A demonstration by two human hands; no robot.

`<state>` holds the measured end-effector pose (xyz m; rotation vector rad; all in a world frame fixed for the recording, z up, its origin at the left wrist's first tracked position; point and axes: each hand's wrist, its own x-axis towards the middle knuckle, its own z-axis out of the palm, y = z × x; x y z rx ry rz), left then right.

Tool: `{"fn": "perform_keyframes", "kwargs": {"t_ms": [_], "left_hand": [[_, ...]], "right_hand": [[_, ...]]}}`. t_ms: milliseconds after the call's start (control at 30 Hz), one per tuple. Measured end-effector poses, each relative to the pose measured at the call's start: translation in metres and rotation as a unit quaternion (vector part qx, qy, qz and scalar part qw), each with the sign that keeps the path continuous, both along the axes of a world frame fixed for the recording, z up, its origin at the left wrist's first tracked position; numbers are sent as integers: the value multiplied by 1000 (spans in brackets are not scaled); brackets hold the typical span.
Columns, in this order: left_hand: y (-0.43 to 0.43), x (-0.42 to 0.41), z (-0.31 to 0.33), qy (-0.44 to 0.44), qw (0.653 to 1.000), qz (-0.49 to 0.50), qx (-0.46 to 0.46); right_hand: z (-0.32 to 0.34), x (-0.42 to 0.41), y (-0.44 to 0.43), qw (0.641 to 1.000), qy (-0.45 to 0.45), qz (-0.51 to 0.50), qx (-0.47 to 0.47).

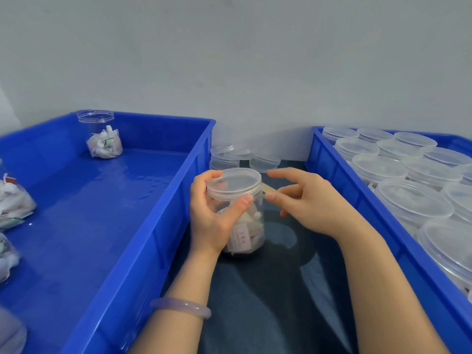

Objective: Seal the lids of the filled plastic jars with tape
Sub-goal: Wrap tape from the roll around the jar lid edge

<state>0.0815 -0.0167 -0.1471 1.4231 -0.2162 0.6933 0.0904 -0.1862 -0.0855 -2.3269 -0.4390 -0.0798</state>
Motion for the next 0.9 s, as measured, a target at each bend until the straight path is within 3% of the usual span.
{"fn": "perform_keyframes", "kwargs": {"t_ms": [133, 400, 533, 633, 767, 900], "left_hand": [[2, -1, 2, 12, 997, -65, -37], [6, 1, -2, 98, 979, -172, -47], [9, 2, 2, 156, 972, -175, -8], [8, 3, 10, 207, 968, -138, 43], [9, -1, 13, 197, 975, -101, 28], [11, -5, 11, 185, 967, -175, -18]], "right_hand": [[5, -2, -7, 998, -36, -38, 29], [3, -7, -10, 995, 42, 19, 85], [-2, -6, -2, 991, 60, -3, 119], [-2, -6, 8, 995, 38, -26, 92], [6, -10, 3, 995, 59, 5, 84], [8, -13, -12, 984, 127, 33, 117]]}}
